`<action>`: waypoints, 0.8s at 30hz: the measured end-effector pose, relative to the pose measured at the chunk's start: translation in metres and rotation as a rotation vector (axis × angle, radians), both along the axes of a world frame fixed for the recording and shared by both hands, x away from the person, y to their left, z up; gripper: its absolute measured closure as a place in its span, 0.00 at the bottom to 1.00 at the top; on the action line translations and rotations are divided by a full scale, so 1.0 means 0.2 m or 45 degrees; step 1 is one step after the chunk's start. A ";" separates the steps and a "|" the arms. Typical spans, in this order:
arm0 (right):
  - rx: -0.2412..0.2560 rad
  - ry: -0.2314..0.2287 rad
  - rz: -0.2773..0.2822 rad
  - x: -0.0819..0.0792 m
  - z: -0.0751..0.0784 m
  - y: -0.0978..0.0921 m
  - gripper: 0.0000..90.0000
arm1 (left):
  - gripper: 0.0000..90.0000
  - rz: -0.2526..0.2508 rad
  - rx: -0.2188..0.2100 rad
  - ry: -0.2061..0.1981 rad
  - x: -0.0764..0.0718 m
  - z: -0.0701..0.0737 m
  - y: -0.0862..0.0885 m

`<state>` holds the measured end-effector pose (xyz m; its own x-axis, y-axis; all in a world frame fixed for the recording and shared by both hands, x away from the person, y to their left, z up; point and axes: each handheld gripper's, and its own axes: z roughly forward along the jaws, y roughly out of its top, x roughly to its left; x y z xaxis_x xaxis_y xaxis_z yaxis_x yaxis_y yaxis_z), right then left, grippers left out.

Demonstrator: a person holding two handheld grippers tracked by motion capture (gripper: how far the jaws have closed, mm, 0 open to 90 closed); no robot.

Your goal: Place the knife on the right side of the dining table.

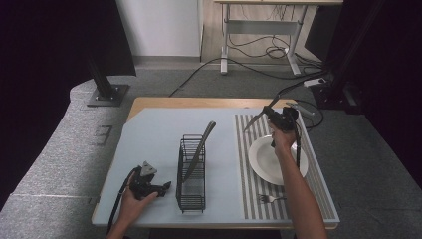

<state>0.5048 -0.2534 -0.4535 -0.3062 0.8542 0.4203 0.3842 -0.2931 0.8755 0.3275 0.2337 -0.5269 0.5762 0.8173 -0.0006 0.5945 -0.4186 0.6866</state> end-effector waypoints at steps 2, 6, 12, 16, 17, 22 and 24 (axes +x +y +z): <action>0.009 -0.017 -0.003 0.01 -0.01 0.00 0.93 | 0.15 0.000 0.000 0.000 0.00 0.00 0.00; 0.048 -0.002 0.001 0.03 -0.03 0.00 0.93 | 0.15 0.001 0.000 0.000 0.00 0.00 0.00; 0.114 0.023 0.001 0.03 -0.04 -0.03 0.93 | 0.15 0.001 0.000 0.000 0.00 0.00 0.00; 0.121 0.038 0.001 0.03 -0.05 -0.03 0.93 | 0.15 0.000 0.000 -0.001 0.00 0.00 0.00; 0.123 0.043 -0.002 0.03 -0.05 -0.03 0.93 | 0.15 0.001 0.000 -0.001 0.00 0.00 0.00; 0.137 0.058 -0.019 0.03 -0.06 -0.04 0.93 | 0.15 0.001 0.000 -0.001 0.00 0.00 0.00; 0.131 0.068 -0.039 0.04 -0.06 -0.05 0.91 | 0.15 0.000 0.000 -0.001 0.00 0.00 0.00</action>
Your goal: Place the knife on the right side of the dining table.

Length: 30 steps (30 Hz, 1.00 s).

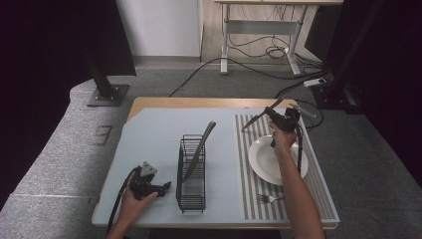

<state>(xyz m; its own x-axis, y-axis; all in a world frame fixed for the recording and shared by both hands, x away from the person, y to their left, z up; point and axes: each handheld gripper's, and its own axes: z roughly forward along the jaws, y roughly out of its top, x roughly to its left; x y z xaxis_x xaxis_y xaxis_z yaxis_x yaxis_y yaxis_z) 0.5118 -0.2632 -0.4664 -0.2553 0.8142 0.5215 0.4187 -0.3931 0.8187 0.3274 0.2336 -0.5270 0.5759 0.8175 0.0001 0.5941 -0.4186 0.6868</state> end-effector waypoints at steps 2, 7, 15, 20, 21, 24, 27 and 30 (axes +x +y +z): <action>-0.003 0.007 -0.011 0.00 0.00 0.00 0.91 | 0.15 0.000 0.000 0.000 0.00 0.00 0.00; -0.034 0.044 -0.054 0.01 -0.02 -0.04 0.88 | 0.15 0.000 0.000 0.000 0.00 0.00 0.00; -0.009 0.095 -0.086 0.02 -0.06 -0.07 0.86 | 0.15 0.000 0.001 -0.001 0.00 0.00 0.00; 0.001 0.137 -0.101 0.03 -0.07 -0.10 0.84 | 0.15 0.000 0.001 -0.001 0.00 0.00 0.00; 0.004 0.142 -0.105 0.03 -0.08 -0.10 0.84 | 0.15 0.000 0.000 -0.001 0.00 0.00 0.00; 0.008 0.162 -0.120 0.03 -0.09 -0.11 0.83 | 0.15 0.000 0.000 -0.001 0.00 0.00 0.00; 0.014 0.176 -0.133 0.04 -0.11 -0.12 0.82 | 0.15 0.000 0.000 -0.001 0.00 0.00 0.00; 0.017 0.189 -0.139 0.04 -0.12 -0.13 0.82 | 0.15 0.000 0.000 -0.001 0.00 0.00 0.00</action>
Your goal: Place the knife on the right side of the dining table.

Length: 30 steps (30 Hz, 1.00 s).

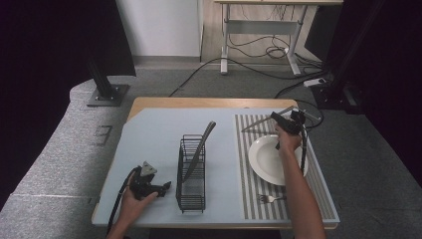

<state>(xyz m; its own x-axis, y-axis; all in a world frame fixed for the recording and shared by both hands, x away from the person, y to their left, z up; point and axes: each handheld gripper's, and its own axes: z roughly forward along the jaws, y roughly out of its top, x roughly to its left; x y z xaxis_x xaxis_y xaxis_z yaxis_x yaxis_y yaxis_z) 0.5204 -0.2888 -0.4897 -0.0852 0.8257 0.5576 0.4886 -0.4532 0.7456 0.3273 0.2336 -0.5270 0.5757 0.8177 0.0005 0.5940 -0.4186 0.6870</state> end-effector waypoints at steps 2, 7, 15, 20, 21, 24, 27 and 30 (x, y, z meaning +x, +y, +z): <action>0.004 0.014 -0.009 0.00 -0.01 0.00 0.81 | 0.15 0.000 0.000 0.000 0.00 0.00 0.00; 0.019 0.047 -0.022 0.00 -0.02 -0.02 0.80 | 0.15 0.000 0.000 0.000 0.00 0.00 0.00; 0.056 0.095 -0.044 0.02 -0.05 -0.04 0.78 | 0.15 0.000 0.000 0.000 0.00 0.00 0.00; 0.053 0.127 -0.067 0.02 -0.07 -0.04 0.77 | 0.15 0.000 0.000 0.000 0.00 0.00 0.00; 0.054 0.129 -0.068 0.02 -0.07 -0.05 0.76 | 0.15 0.000 0.000 0.000 0.00 0.00 0.00; 0.051 0.140 -0.077 0.03 -0.08 -0.05 0.76 | 0.15 0.000 0.000 0.000 0.00 0.00 0.00; 0.059 0.156 -0.084 0.03 -0.08 -0.05 0.75 | 0.15 0.000 0.000 0.000 0.00 0.00 0.00; 0.066 0.169 -0.096 0.03 -0.09 -0.05 0.75 | 0.15 0.000 0.000 0.000 0.00 0.00 0.00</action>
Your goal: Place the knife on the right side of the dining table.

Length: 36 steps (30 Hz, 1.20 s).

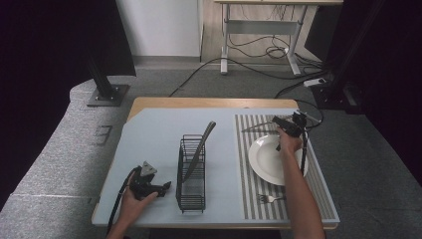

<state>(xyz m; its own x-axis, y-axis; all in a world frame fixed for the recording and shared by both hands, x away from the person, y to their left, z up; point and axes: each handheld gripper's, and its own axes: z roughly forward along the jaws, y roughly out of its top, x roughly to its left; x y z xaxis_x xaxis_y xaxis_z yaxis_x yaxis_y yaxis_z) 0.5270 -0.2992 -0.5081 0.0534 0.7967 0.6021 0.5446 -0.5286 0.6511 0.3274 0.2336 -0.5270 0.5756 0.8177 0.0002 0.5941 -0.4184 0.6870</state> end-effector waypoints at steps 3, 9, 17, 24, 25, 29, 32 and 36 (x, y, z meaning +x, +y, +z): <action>-0.009 0.012 -0.007 0.00 -0.01 0.00 0.74 | 0.15 0.000 -0.001 0.001 0.00 0.00 0.00; -0.039 0.031 -0.027 0.00 0.00 0.01 0.72 | 0.15 0.000 -0.001 0.000 0.00 0.00 0.00; -0.083 0.069 -0.061 0.00 -0.01 0.03 0.69 | 0.15 0.000 0.000 0.001 0.00 0.00 0.00; -0.094 0.087 -0.081 0.00 -0.01 0.04 0.68 | 0.15 0.000 0.000 0.001 0.00 0.00 0.00; -0.094 0.087 -0.081 0.00 -0.01 0.04 0.68 | 0.15 0.000 0.000 0.001 0.00 0.00 0.00; -0.095 0.098 -0.084 0.00 -0.01 0.04 0.68 | 0.15 -0.001 0.000 0.001 0.00 0.00 0.00; -0.100 0.110 -0.090 0.00 -0.01 0.04 0.67 | 0.15 -0.001 0.000 0.001 0.00 0.00 0.00; -0.105 0.128 -0.102 0.01 -0.01 0.04 0.67 | 0.15 -0.001 0.000 0.001 0.00 0.00 0.00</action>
<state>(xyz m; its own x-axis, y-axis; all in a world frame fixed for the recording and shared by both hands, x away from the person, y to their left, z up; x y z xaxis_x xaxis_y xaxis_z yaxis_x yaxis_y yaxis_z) 0.5280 -0.2911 -0.5091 0.1755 0.8340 0.5231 0.5676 -0.5198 0.6384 0.3275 0.2336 -0.5269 0.5762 0.8173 0.0000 0.5944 -0.4190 0.6864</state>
